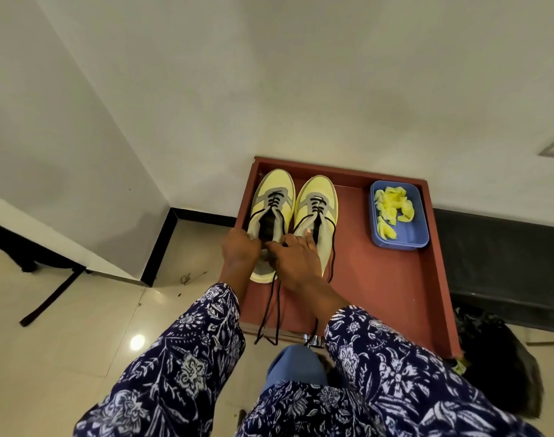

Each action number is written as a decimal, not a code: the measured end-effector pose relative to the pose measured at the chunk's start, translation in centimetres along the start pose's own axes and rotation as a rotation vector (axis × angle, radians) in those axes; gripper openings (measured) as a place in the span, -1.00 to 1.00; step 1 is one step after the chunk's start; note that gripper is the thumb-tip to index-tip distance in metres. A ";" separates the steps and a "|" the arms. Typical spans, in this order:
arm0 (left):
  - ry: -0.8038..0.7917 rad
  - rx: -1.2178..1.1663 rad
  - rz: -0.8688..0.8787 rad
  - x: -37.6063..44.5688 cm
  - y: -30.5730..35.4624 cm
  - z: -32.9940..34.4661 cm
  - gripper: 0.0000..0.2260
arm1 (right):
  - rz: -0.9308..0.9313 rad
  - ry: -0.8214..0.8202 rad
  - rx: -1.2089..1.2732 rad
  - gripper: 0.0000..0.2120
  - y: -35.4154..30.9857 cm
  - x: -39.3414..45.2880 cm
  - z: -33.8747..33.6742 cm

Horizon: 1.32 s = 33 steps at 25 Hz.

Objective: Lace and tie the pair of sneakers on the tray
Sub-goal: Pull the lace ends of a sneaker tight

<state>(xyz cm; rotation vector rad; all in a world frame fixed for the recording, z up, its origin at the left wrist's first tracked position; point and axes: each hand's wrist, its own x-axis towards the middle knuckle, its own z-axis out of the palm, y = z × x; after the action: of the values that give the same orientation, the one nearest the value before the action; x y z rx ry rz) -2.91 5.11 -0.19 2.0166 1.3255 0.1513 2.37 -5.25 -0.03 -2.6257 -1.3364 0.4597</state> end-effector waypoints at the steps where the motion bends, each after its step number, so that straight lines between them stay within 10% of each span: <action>1: 0.010 -0.013 -0.003 0.2 -0.1 0.0 -0.80 | -0.003 0.005 -0.004 -0.72 -0.1 0.1 0.0; 20: 0.113 -0.133 0.224 -1.0 3.7 1.4 -0.77 | 0.107 0.154 0.084 -0.54 3.7 -0.1 -1.8; 33: -0.180 -0.029 0.137 -2.7 4.8 5.3 -0.79 | 0.382 0.029 0.405 -0.39 5.8 -0.7 -0.5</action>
<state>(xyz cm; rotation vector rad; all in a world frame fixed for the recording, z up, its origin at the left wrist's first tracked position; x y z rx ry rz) 1.90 -0.84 -0.48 2.0444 1.0682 0.0495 6.54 -9.26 -1.04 -2.5157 -0.6390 0.6586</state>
